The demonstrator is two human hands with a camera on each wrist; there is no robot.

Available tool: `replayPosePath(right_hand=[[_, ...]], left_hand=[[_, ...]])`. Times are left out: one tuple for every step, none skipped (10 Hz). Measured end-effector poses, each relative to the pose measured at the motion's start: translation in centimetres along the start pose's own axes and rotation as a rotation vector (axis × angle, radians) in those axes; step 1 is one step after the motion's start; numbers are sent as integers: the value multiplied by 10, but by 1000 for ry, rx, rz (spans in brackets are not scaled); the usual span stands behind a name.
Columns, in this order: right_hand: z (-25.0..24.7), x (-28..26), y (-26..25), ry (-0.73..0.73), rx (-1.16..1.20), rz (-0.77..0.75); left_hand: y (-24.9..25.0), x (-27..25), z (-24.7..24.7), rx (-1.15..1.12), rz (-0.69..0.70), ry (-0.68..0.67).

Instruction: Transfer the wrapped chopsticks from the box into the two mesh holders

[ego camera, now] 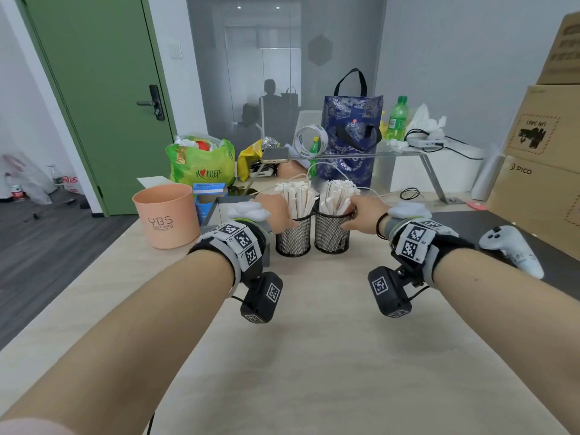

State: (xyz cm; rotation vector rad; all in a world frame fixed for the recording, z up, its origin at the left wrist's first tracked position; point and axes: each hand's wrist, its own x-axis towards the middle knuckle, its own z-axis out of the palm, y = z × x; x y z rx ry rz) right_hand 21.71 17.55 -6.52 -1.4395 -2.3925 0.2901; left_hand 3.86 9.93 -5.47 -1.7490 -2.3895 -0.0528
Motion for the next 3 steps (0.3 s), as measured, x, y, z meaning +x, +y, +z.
replayPosePath(right_hand=[[-4, -2, 0, -11, -18, -10], [-16, -5, -4, -30, -22, 10], [-34, -6, -4, 33, 181, 59]], left_hand=[[-5, -4, -3, -129, -35, -9], [-11, -10, -8, -131, -19, 21], [-14, -12, -9, -126, 5, 33]])
